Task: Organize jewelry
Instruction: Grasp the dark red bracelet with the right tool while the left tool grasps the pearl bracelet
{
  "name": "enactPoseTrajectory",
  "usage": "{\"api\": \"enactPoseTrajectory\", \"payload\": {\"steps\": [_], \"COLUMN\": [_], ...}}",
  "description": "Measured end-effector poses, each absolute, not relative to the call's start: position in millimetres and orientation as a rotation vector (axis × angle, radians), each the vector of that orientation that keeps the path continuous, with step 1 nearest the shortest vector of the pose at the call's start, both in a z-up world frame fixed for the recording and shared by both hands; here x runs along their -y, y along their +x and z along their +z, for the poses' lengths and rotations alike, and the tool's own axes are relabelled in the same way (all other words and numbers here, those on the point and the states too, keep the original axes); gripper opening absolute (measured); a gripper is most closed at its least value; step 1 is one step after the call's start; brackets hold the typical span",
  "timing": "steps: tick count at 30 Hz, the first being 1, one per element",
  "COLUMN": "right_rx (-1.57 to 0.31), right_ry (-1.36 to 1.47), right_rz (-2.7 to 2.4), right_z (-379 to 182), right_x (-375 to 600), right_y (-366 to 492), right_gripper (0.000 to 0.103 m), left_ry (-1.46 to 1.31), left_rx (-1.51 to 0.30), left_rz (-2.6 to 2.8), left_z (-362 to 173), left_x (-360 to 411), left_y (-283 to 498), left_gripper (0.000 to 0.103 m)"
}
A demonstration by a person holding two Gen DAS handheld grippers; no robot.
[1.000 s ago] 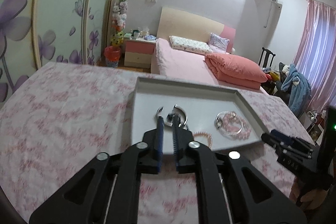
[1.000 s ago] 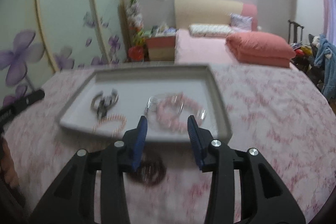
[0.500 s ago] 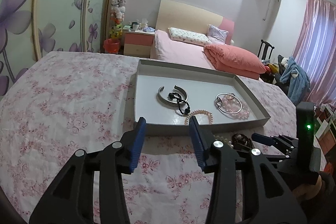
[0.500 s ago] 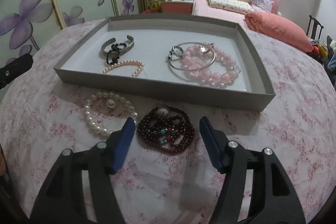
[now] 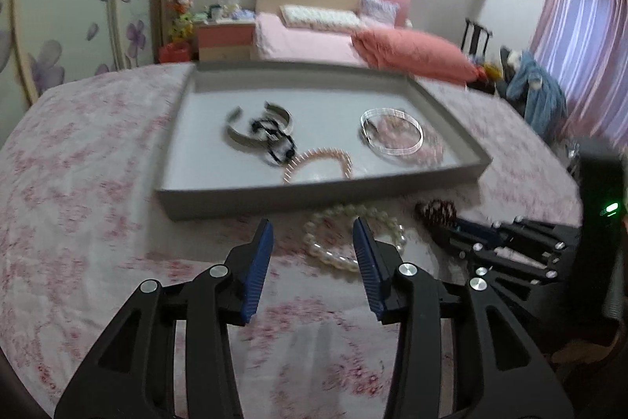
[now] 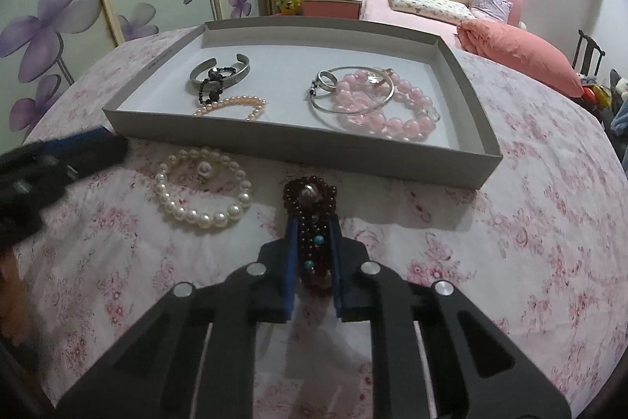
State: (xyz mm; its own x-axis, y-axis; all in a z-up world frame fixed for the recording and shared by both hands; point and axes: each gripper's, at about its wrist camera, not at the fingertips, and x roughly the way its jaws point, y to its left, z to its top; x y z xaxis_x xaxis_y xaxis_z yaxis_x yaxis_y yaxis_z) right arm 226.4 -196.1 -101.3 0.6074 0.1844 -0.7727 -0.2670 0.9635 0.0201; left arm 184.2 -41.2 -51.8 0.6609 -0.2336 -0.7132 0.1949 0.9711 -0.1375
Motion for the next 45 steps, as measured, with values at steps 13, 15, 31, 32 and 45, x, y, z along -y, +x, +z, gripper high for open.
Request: {"api": "enactPoseTrajectory", "payload": {"steps": [13, 15, 31, 32, 45], "right_rx": [-0.883, -0.883, -0.884, -0.884, -0.794], "right_ry": [-0.095, -0.091, -0.087, -0.088, 0.010], "right_rz": [0.259, 0.260, 0.256, 0.256, 0.262], "right_z": [-101.6, -102.1, -102.5, -102.5, -80.1], "right_x": [197.9, 198.8, 201.3, 201.3, 217.5], "right_y": [226.5, 226.0, 224.6, 224.7, 223.6], "right_gripper": [0.015, 0.016, 0.021, 0.021, 0.012], "left_ry": [0.113, 0.127, 0.126, 0.125, 0.068], "left_rx": [-0.898, -0.893, -0.885, -0.884, -0.803], "left_rz": [-0.150, -0.127, -0.185, -0.184, -0.250], "left_z": [-74.2, -73.5, -73.8, -73.7, -54.0], "left_x": [43.0, 30.6, 28.2, 28.3, 26.5], "left_y": [193.9, 192.9, 183.7, 183.6, 182.7], "left_gripper": [0.027, 0.027, 0.027, 0.023, 0.010]}}
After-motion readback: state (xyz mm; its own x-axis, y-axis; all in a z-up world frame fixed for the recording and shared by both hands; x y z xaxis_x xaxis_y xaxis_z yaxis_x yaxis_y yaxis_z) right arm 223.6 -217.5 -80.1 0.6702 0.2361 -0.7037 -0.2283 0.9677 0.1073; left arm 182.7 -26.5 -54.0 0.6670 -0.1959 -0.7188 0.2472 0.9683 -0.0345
